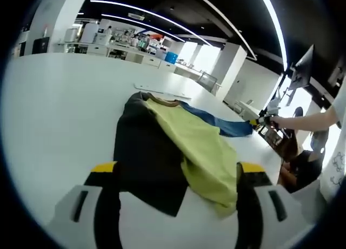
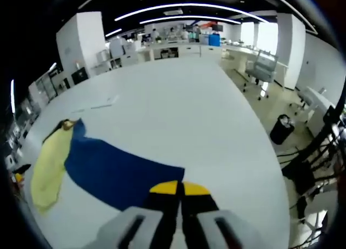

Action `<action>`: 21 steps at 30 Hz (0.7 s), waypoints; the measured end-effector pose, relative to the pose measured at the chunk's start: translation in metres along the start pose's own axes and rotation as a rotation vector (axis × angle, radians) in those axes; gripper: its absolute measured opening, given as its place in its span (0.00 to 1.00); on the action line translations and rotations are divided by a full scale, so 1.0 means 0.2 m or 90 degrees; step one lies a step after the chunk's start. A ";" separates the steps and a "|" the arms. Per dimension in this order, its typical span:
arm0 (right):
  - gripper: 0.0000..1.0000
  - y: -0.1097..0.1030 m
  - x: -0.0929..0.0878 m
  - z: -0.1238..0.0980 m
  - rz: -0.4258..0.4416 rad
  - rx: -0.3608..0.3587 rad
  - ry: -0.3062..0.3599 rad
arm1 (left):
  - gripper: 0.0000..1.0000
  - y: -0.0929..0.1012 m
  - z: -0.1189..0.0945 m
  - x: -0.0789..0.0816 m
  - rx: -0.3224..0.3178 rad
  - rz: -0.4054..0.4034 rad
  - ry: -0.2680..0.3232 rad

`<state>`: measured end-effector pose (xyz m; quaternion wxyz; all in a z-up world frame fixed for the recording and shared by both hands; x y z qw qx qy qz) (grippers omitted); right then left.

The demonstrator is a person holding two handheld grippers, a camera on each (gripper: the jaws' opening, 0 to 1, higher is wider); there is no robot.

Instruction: Fold the garment on the visible template until the final outline fits inside the template.

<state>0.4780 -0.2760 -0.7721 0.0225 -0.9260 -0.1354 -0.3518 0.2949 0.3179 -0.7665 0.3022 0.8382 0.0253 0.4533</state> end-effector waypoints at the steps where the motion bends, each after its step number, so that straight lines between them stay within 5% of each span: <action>1: 0.00 0.01 -0.01 0.02 -0.007 -0.002 -0.009 | 0.86 -0.01 0.01 0.00 0.001 -0.002 -0.002; 16: 0.00 0.02 -0.17 0.10 -0.010 -0.022 -0.122 | 0.85 -0.02 0.03 -0.04 0.009 0.000 -0.023; 21: 0.00 0.01 -0.17 0.10 -0.058 -0.039 -0.131 | 0.85 -0.02 0.04 -0.05 0.008 -0.003 -0.025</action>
Point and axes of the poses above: the point that each gripper's makers call its tool centre point, and the gripper's own axes: z roughly forward along the fingers, y roughly to its right, x roughly out of its top, the point moved 4 cm from there along -z, roughly backward along the fingers, and after that the axes turned 9 degrees about -z, right-handed, at the moved point
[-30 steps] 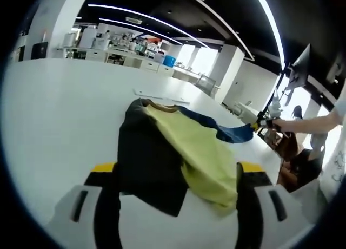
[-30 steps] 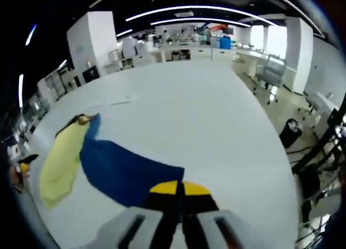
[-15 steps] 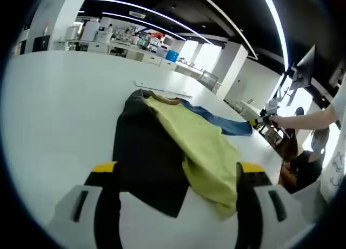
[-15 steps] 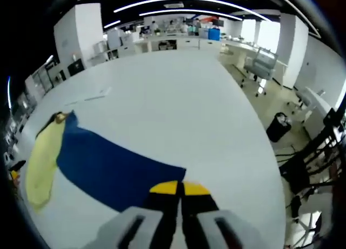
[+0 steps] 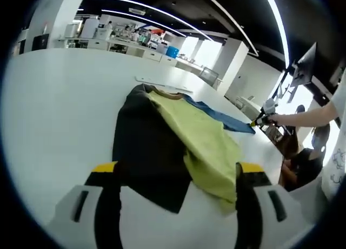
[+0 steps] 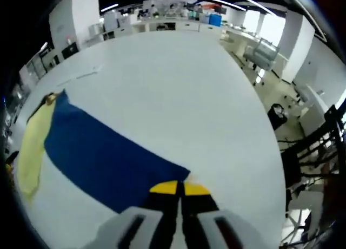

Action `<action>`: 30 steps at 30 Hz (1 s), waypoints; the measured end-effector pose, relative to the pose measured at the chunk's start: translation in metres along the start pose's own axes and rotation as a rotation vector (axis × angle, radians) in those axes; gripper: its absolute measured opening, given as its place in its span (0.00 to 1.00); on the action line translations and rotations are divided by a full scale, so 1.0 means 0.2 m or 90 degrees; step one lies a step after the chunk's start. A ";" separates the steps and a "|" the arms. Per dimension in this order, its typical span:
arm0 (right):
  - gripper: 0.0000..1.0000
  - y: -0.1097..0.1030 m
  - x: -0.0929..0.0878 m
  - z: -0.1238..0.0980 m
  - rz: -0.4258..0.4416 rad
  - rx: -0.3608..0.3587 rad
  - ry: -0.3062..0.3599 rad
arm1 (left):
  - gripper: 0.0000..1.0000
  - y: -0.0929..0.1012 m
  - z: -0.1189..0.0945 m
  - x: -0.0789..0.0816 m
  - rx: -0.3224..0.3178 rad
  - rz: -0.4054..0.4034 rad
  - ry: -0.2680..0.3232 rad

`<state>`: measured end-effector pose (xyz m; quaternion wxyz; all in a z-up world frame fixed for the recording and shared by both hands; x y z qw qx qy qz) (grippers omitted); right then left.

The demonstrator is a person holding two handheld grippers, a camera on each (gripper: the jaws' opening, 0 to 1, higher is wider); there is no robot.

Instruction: Fold the garment on the visible template until the final outline fits inside the template.

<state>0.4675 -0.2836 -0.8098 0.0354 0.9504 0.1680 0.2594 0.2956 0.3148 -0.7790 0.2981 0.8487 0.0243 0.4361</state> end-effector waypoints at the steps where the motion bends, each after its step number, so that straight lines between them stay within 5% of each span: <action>1: 0.00 0.00 0.00 0.00 -0.007 -0.001 0.000 | 0.85 0.00 0.00 0.00 -0.001 0.000 0.000; 11: 0.03 0.02 -0.01 -0.01 0.007 0.003 0.007 | 0.85 0.01 0.01 -0.01 -0.005 0.002 -0.002; 15: 0.23 0.05 0.00 -0.01 0.005 0.009 0.027 | 0.85 0.02 0.00 0.00 -0.006 0.006 0.000; 19: 0.41 0.02 0.07 -0.04 -0.007 0.048 0.099 | 0.85 0.01 -0.01 0.01 -0.006 0.006 0.001; 24: 0.83 -0.07 0.12 -0.11 -0.041 0.100 0.156 | 0.85 0.01 -0.01 0.01 -0.009 0.009 0.000; 30: 1.00 -0.12 0.18 -0.16 -0.060 0.123 0.196 | 0.85 0.02 -0.02 0.04 -0.015 0.005 0.011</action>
Point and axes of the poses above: the point that each gripper's makers call its tool centre point, and the gripper's own axes: z roughly forward along the fingers, y roughly to its right, x roughly out of its top, the point moved 4 cm from there along -z, roughly backward along the fingers, and after that the axes turned 9 degrees about -z, right-handed, at the moved point
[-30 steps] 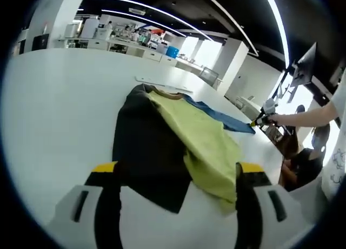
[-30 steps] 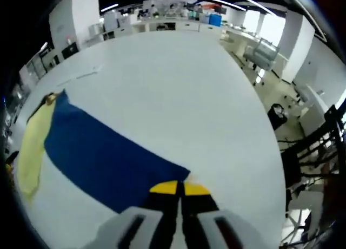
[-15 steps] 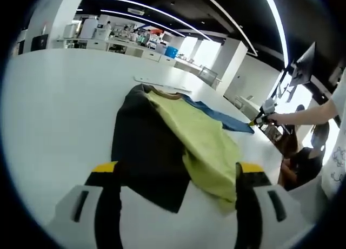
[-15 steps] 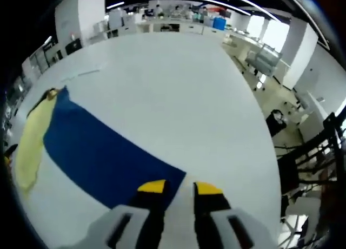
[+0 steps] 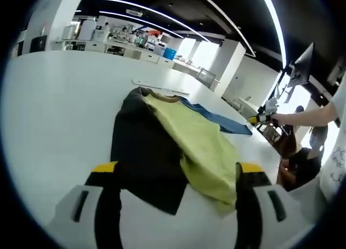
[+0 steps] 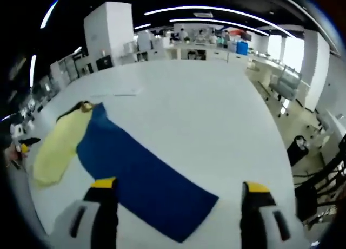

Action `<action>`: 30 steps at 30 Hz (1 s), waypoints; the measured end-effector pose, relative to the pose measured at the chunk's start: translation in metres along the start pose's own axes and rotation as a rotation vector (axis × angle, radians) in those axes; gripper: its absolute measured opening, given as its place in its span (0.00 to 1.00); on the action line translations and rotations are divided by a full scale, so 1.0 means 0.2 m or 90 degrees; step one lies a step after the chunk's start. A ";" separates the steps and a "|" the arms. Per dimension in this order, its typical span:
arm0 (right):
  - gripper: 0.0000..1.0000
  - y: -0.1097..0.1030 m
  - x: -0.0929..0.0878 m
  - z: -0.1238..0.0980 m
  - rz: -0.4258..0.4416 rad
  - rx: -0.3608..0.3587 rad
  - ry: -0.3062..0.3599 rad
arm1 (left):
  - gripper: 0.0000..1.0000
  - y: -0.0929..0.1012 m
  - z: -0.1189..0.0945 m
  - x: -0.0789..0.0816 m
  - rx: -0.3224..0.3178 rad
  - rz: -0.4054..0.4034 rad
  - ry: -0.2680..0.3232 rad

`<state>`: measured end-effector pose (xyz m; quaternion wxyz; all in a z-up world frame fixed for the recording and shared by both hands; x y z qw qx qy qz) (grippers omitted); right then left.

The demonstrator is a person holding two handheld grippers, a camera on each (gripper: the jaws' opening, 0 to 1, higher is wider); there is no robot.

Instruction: Fold the garment on the visible template until the final outline fits inside the template.

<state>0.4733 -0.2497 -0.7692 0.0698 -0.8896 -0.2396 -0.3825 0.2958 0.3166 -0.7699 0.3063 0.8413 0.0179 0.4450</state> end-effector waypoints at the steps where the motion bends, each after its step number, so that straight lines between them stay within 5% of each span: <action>1: 1.00 0.00 0.00 0.00 0.000 0.002 0.004 | 0.85 0.00 0.00 0.01 0.001 0.001 0.002; 13: 1.00 -0.15 0.04 -0.06 -0.022 0.038 0.030 | 0.86 -0.02 -0.03 0.03 0.009 0.012 0.007; 24: 1.00 -0.40 0.13 -0.12 -0.063 0.099 0.071 | 0.83 -0.06 -0.04 -0.01 0.027 0.027 -0.023; 30: 1.00 -0.45 0.17 -0.13 -0.072 0.122 0.094 | 0.83 -0.09 -0.04 -0.04 0.037 0.028 -0.040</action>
Point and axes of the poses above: the point that each gripper's makers call its tool centre point, and the gripper's own axes: z roughly forward along the fingers, y roughly to its right, x roughly out of its top, the point moved 4 cm from there along -z, roughly backward along the fingers, and after that the axes turned 9 degrees about -z, right-handed, at the moved point
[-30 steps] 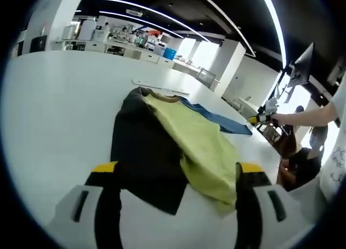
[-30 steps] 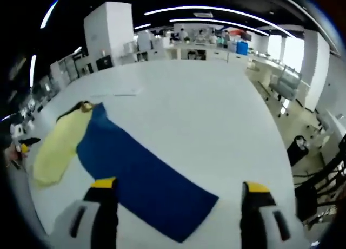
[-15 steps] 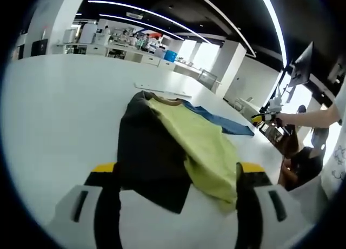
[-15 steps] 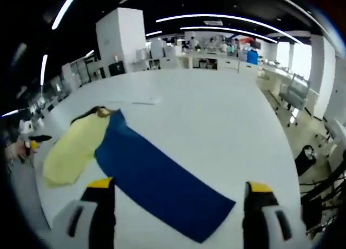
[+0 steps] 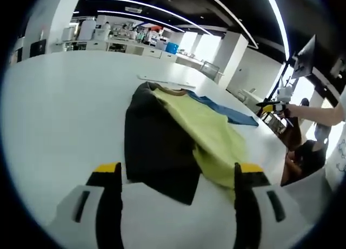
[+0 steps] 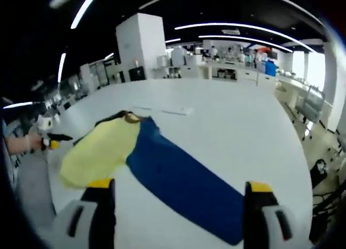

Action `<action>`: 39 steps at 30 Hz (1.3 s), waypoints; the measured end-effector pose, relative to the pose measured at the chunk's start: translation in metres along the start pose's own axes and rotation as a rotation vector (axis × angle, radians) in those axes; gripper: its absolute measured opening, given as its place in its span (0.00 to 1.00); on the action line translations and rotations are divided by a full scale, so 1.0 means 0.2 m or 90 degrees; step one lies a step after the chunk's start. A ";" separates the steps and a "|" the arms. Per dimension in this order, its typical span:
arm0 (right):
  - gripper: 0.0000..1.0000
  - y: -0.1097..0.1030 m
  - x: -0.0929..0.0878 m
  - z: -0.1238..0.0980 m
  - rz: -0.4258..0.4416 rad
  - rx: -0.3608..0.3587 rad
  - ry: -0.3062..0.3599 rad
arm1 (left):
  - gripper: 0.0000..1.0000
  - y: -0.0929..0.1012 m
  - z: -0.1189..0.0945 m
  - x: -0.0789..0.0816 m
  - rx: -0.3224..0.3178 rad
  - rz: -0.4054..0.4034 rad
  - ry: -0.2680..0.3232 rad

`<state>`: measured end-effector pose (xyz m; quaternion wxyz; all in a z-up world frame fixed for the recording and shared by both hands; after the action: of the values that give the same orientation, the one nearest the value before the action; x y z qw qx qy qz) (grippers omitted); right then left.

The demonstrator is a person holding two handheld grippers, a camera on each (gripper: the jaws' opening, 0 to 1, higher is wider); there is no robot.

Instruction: Fold the garment on the visible template until the final outline fits inside the template.

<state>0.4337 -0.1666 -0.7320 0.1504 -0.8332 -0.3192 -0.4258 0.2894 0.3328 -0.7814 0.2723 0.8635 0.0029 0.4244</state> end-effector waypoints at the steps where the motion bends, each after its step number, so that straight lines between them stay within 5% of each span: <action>1: 1.00 -0.05 0.02 0.00 0.001 0.007 0.008 | 0.82 0.00 0.00 0.00 0.003 0.001 -0.001; 13: 0.96 -0.23 0.04 -0.02 -0.003 0.056 0.025 | 0.76 -0.08 0.03 0.00 0.027 -0.033 0.002; 20: 0.95 -0.28 0.03 -0.04 0.005 0.065 0.031 | 0.59 -0.18 0.01 0.02 0.063 -0.116 0.037; 28: 0.95 -0.28 0.01 -0.07 0.015 0.059 0.030 | 0.45 -0.19 0.00 -0.03 0.094 -0.154 0.018; 32: 0.94 -0.28 -0.01 -0.08 0.029 0.058 0.032 | 0.34 -0.14 0.00 -0.08 0.083 -0.143 -0.008; 36: 0.94 -0.28 -0.02 -0.09 0.035 0.057 0.034 | 0.33 -0.09 -0.01 -0.13 0.093 -0.106 -0.035; 39: 0.94 -0.28 -0.02 -0.09 0.038 0.059 0.036 | 0.30 -0.07 -0.03 -0.15 0.114 -0.046 -0.045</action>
<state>0.3838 -0.1346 -0.7250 0.2103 -0.8222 -0.3089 -0.4293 0.2697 0.3393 -0.8068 0.2092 0.8983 0.0626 0.3813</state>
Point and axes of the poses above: the point that each gripper's makers call its tool centre point, and the gripper's own axes: z roughly forward along the fingers, y roughly to its right, x roughly out of its top, the point moved 4 cm from there along -z, roughly backward along the fingers, and after that the axes turned 9 degrees about -z, right-handed, at the moved point
